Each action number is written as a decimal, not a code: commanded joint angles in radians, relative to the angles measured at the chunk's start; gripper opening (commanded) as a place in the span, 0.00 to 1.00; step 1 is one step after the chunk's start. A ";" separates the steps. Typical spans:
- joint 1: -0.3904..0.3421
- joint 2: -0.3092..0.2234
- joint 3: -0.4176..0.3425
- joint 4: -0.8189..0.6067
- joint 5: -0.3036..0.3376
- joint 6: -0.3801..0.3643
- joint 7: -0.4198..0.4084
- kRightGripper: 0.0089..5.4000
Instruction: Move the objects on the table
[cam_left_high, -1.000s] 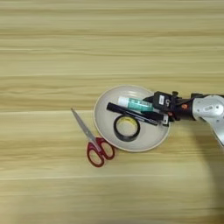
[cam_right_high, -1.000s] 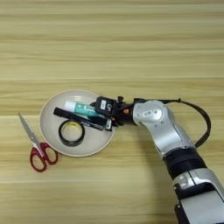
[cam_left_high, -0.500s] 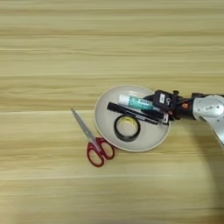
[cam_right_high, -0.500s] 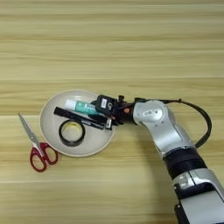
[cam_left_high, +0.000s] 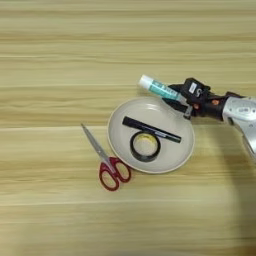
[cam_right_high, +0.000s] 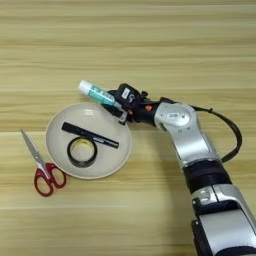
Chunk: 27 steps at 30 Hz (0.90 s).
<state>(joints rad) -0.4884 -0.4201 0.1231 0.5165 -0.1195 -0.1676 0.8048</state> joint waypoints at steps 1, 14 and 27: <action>-0.115 -0.059 -0.025 0.018 -0.031 -0.014 -0.071 0.31; -0.164 -0.124 0.002 0.191 -0.135 -0.085 -0.137 0.31; -0.153 -0.110 0.039 0.261 -0.150 -0.133 -0.100 0.31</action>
<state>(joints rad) -0.5595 -0.5006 0.1696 0.8055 -0.2847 -0.2797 0.7108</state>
